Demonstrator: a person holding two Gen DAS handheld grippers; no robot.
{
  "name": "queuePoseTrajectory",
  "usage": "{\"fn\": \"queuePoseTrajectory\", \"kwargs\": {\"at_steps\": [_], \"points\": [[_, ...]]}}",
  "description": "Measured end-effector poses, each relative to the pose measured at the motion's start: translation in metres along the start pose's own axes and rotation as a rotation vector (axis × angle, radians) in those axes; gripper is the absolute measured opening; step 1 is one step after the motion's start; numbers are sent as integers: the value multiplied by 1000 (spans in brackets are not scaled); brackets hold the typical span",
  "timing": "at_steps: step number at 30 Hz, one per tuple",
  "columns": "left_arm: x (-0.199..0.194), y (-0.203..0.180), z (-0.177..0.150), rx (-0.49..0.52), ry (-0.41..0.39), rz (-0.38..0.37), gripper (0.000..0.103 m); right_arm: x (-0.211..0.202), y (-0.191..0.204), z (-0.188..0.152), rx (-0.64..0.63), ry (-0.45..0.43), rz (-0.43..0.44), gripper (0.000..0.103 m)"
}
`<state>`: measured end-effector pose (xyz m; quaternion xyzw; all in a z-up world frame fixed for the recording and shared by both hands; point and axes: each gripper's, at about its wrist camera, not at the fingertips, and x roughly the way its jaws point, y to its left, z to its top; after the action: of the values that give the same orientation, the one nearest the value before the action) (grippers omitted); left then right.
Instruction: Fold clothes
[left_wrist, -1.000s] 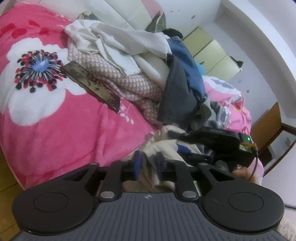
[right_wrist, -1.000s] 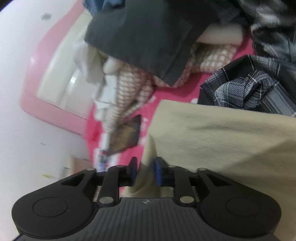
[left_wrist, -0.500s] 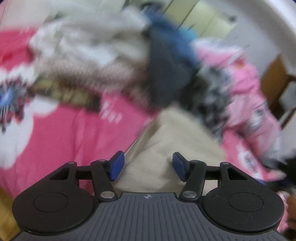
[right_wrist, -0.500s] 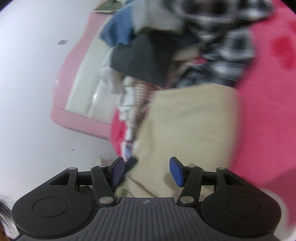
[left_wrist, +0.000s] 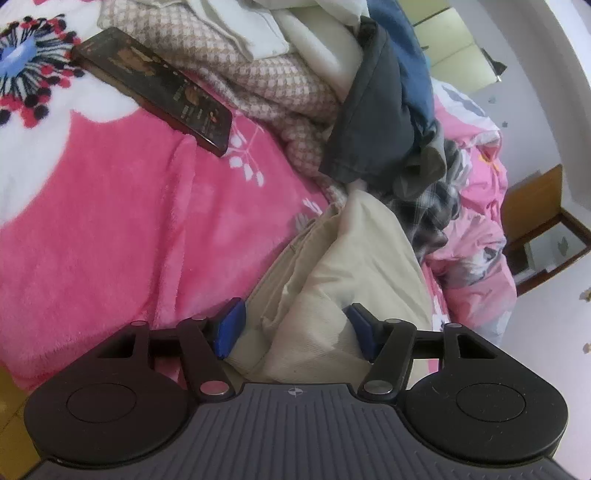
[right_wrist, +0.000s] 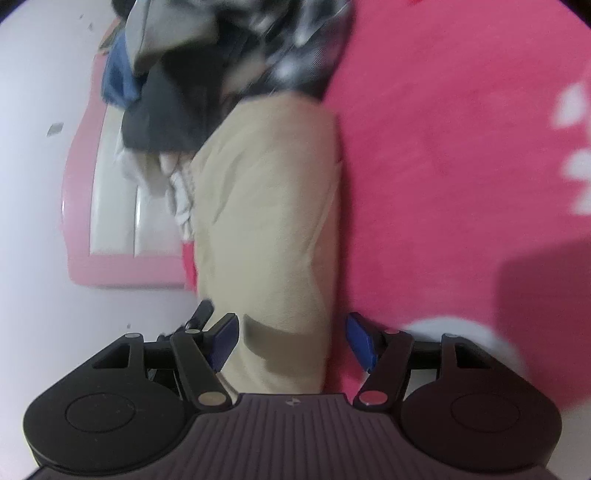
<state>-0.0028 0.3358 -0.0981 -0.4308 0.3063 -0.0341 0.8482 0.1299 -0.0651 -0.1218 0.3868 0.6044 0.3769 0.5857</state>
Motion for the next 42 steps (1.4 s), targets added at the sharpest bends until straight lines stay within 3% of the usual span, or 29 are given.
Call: {"fn": "queuePoseTrajectory", "kwargs": {"at_steps": [3, 6, 11, 18, 24, 32, 36, 38, 42], "points": [[1, 2, -1, -15, -13, -1, 62, 24, 5, -5, -33, 51, 22, 66], [2, 3, -3, -28, -26, -1, 60, 34, 8, -8, -56, 37, 56, 67], [-1, -1, -5, -48, -12, 9, 56, 32, 1, -12, -13, -13, 121, 31], [3, -15, -25, -99, 78, -37, 52, 1, 9, -10, -70, -71, 115, 26], [30, -58, -71, -51, 201, -102, 51, -71, -15, -24, -77, -118, 76, 26], [102, -149, -165, 77, 460, -241, 51, -230, -69, -65, -66, -285, -35, 27], [111, -179, -191, 205, 442, -224, 55, -272, -108, -74, 30, -343, -120, 44], [105, -180, -189, 224, 428, -214, 55, -279, -115, -84, 63, -391, -85, 46], [87, -176, -178, 234, 390, -208, 55, -314, -96, -129, -50, -598, -126, 47]]}}
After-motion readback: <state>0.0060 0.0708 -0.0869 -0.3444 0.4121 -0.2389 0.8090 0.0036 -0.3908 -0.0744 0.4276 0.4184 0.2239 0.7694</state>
